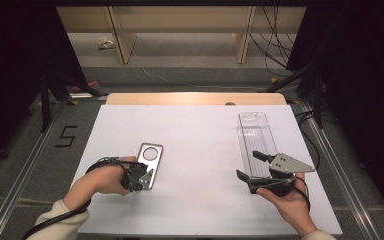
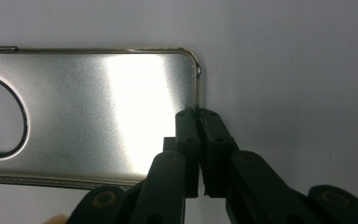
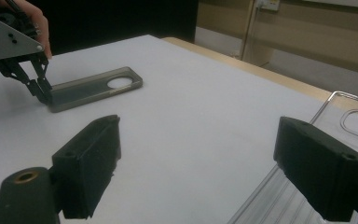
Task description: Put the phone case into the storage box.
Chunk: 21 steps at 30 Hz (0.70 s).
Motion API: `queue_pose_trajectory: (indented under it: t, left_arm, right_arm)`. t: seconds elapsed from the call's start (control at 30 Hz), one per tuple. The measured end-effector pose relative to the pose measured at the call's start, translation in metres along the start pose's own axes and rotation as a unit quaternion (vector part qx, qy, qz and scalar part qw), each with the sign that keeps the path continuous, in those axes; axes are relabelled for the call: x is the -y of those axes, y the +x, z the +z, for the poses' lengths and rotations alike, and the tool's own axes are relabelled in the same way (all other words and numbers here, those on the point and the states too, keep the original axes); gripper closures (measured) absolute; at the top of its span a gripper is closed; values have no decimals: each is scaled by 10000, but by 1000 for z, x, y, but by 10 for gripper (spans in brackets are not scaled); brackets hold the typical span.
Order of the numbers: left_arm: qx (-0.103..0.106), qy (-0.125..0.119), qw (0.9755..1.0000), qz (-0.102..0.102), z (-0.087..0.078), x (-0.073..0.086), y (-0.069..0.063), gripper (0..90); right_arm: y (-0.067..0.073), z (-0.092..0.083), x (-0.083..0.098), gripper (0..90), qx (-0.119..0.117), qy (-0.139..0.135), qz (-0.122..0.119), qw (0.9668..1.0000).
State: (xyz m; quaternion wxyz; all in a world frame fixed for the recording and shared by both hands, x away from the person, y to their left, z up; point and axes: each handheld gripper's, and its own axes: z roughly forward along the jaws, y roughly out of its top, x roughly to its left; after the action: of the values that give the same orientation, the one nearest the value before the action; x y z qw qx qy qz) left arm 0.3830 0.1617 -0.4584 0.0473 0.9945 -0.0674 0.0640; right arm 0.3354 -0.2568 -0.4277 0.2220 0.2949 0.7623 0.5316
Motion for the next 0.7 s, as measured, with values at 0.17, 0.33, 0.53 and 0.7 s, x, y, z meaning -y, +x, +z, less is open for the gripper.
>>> queue_pose_trajectory:
  t: [0.17,0.33,0.53,0.7]
  left_arm:
    - [-3,3,10000,1,0,0,0,869]
    - [-13,3,10000,-12,0,0,0,873]
    - [-84,49,9999,-31,-1,1,-2,878]
    - [-217,12,9998,-42,-3,1,-3,880]
  right_arm:
    - [0,0,0,159,0,-2,2,10000]
    - [0,0,0,159,-2,4,-4,10000]
    - [0,0,0,159,-1,-23,-9,10000]
    - [0,-1,0,159,-2,-16,-11,10000]
